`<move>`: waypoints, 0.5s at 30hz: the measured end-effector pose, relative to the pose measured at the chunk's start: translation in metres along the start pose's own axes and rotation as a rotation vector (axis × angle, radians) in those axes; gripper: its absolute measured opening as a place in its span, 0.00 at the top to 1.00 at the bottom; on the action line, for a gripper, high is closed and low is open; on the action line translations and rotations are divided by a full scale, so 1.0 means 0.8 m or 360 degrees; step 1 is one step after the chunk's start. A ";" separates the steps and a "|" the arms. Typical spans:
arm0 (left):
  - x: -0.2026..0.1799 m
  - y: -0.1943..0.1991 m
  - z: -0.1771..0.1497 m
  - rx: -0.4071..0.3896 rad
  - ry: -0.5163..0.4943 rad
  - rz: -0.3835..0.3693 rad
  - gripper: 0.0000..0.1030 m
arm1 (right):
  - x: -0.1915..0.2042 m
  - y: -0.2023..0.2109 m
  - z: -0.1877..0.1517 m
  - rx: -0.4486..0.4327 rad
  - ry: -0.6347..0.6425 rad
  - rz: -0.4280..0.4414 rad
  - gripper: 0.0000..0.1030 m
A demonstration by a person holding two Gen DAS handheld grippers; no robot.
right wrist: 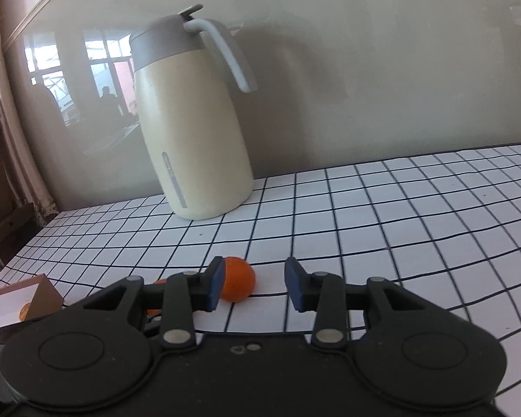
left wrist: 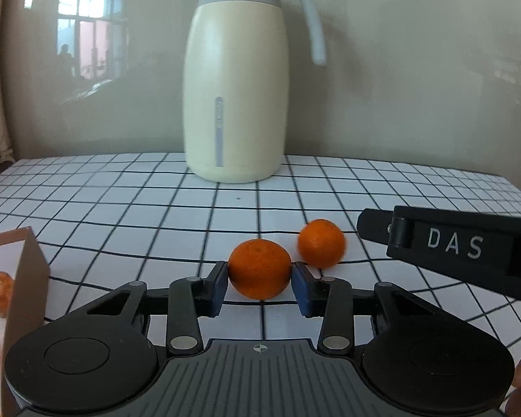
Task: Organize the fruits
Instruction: 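Grasp an orange with the left tool while the right tool grasps the other orange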
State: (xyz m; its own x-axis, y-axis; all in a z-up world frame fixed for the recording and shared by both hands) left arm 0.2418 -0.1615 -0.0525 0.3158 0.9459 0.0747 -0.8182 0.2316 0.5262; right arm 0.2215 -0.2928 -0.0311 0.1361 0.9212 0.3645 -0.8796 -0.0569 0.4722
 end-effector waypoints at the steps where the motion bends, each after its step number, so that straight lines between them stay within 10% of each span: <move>1: 0.004 0.000 -0.001 0.0001 0.0015 0.0015 0.61 | 0.001 -0.003 0.000 0.0007 -0.0002 0.0006 0.70; 15: 0.044 0.002 -0.006 0.0022 0.0035 0.0108 0.62 | 0.010 -0.050 -0.009 0.0124 -0.0093 0.0032 0.68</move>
State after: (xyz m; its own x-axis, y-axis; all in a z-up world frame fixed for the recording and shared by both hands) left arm 0.2496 -0.1268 -0.0529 0.2491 0.9641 0.0919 -0.8305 0.1638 0.5324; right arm 0.2544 -0.2807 -0.0529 0.1474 0.8956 0.4198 -0.8448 -0.1067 0.5244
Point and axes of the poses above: each gripper's, at about its wrist camera, not at the fingertips, and y roughly against the way its jaws point, x to its left, z to its top, the point moved 3 cm from there along -y, roughly the way its jaws point, and after that the axes turned 7 degrees about -y, right-handed, at the moved point
